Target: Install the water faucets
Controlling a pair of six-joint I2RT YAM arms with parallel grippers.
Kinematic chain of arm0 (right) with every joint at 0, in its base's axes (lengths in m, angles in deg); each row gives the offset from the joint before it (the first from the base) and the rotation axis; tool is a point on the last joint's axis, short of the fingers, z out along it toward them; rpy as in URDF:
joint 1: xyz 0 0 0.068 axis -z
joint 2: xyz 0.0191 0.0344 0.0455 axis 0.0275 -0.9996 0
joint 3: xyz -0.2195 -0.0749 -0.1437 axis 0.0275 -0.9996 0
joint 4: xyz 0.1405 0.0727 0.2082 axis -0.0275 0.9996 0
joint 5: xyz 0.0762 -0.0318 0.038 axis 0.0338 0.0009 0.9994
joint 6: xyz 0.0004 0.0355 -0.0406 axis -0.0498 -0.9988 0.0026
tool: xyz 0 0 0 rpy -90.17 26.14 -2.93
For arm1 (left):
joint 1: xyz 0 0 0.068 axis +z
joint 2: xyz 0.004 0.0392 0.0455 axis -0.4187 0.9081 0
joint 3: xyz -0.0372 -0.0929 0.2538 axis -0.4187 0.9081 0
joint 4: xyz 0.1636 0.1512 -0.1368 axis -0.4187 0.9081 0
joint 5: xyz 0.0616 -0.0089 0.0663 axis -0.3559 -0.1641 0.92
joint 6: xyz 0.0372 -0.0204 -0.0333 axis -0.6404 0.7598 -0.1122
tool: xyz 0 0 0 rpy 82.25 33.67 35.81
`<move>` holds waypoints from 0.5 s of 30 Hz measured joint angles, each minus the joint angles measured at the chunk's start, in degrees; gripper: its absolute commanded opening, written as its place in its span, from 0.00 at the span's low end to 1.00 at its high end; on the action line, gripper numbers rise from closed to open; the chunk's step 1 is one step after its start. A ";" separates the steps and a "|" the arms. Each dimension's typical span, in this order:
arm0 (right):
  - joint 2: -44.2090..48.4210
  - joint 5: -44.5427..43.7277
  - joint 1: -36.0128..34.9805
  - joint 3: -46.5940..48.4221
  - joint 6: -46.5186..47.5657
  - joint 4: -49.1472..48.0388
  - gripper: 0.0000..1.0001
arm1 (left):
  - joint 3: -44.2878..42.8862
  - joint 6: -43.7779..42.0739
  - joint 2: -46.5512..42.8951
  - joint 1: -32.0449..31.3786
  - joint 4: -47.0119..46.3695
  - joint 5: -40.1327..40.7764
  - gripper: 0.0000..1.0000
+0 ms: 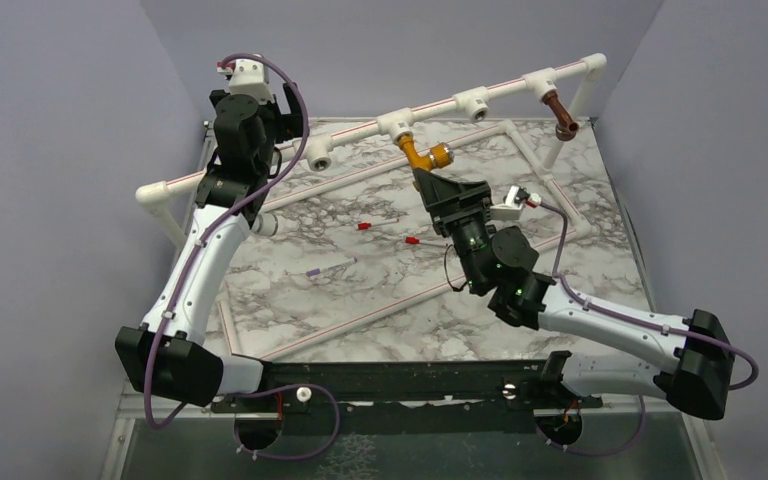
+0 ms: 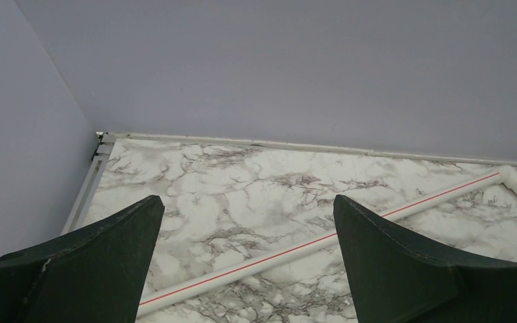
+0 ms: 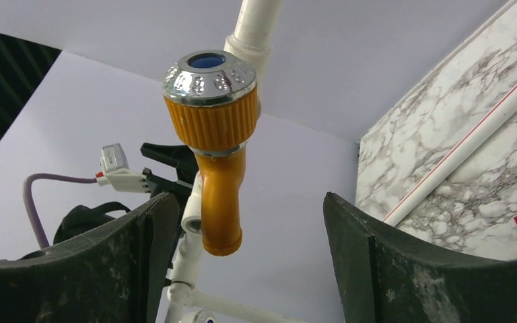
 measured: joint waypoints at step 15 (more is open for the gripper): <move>13.18 4.74 0.00 -1.05 32.04 5.46 0.86 | 0.00 0.22 0.00 0.26 -0.04 -0.37 0.98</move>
